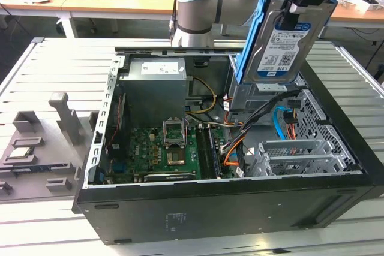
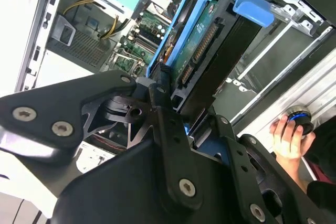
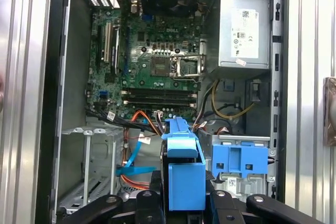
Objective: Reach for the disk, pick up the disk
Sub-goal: 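Pick up the disk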
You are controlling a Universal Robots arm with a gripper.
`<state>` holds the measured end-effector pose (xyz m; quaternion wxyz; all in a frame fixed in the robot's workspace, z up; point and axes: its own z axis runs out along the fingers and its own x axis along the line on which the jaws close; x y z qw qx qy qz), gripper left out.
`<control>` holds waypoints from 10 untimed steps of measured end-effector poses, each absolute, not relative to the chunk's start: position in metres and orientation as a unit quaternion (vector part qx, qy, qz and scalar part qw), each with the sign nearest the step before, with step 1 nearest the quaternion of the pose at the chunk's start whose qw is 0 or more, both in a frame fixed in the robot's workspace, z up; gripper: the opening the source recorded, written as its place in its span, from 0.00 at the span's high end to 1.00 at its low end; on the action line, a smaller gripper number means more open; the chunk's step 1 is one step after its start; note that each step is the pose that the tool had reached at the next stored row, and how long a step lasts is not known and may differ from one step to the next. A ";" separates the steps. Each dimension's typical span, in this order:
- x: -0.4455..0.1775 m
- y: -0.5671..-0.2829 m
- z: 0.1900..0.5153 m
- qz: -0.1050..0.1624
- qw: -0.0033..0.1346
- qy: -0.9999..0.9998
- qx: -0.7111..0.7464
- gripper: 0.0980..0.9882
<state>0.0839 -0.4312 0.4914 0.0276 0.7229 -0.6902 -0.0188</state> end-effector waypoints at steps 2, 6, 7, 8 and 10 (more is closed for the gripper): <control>0.084 -0.435 0.491 -0.019 0.028 -0.690 0.723 0.70; 0.084 -0.440 0.491 -0.019 0.028 -0.690 0.723 0.70; 0.084 -0.442 0.491 -0.019 0.028 -0.690 0.723 0.70; 0.084 -0.444 0.491 -0.019 0.028 -0.690 0.723 0.70; 0.084 -0.447 0.491 -0.019 0.028 -0.690 0.723 0.70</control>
